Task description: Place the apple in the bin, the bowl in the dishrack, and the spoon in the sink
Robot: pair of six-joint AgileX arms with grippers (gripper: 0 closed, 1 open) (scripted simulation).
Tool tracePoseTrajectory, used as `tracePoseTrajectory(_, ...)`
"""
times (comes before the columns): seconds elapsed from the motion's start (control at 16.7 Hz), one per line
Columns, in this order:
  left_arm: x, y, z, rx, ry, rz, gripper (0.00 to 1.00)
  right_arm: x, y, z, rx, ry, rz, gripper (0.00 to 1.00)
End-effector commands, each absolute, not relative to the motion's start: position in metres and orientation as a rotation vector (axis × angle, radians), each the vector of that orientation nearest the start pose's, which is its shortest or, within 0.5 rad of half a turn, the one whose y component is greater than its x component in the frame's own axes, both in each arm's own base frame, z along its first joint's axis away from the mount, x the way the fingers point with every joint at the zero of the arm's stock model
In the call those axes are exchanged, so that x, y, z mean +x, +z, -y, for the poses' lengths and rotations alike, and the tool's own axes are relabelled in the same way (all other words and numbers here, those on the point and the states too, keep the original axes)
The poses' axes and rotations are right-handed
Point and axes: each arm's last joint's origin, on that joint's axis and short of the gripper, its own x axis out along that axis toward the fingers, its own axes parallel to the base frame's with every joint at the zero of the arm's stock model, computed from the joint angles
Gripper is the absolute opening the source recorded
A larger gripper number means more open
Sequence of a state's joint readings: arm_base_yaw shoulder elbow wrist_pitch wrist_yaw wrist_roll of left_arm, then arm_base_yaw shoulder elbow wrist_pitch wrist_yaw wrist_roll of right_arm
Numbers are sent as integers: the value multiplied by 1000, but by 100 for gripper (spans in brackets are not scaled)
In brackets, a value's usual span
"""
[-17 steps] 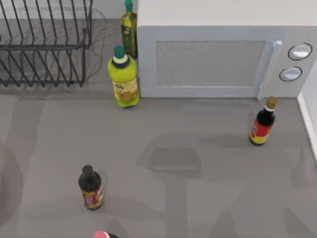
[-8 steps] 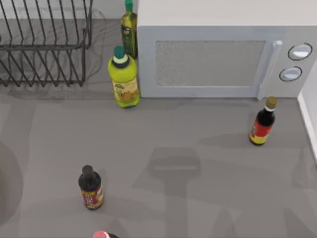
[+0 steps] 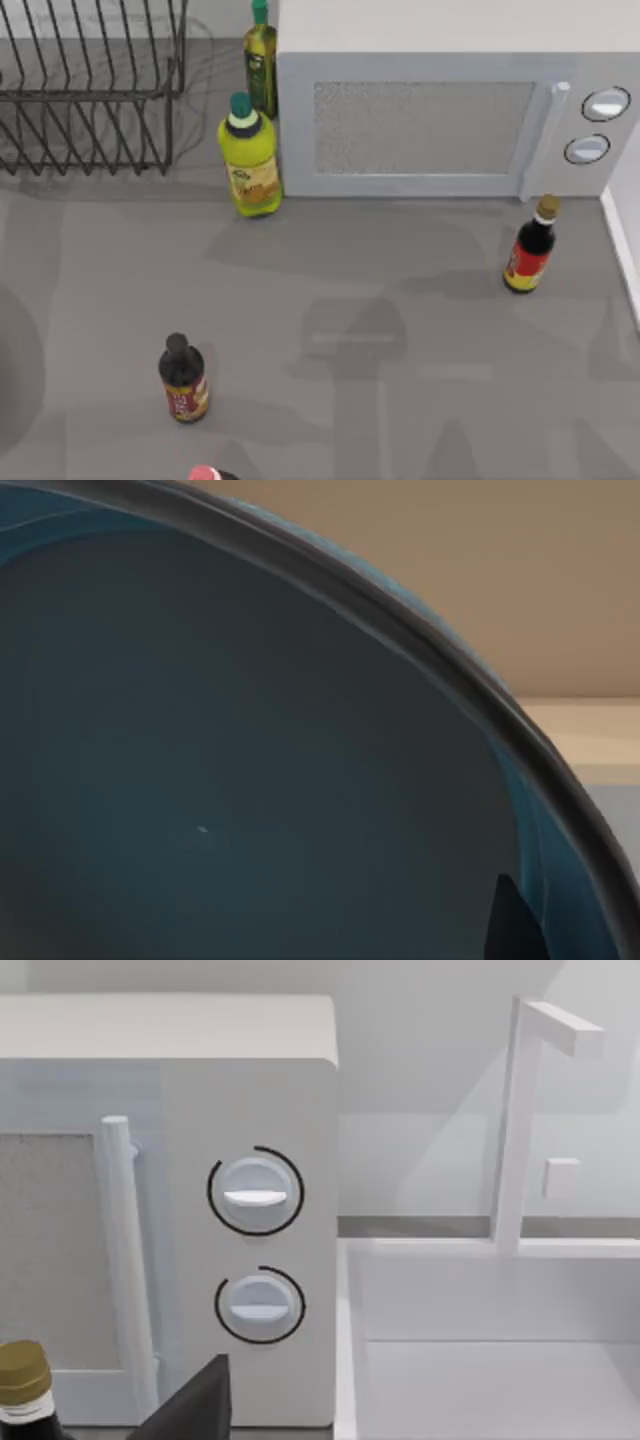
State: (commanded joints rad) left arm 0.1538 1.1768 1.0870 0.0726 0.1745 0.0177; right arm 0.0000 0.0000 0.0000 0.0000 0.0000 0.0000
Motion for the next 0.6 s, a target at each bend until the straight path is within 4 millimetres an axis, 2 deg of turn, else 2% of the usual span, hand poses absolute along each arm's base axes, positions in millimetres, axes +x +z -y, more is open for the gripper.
tracePoseTrajectory(0.18, 321, 340, -40, 1, -11, 12, 0, 106, 160, 1, 0, 0, 0, 100)
tracePoseTrajectory(0.3, 348, 307, -38, 1, -13, 30, 0, 106, 160, 1, 0, 0, 0, 100)
tracePoseTrajectory(0.42, 366, 275, -34, 1, -15, 34, 0, 106, 160, 1, 0, 0, 0, 100)
tracePoseTrajectory(0.6, 378, 234, -28, 1, -19, 16, 0, 106, 160, 1, 0, 0, 0, 100)
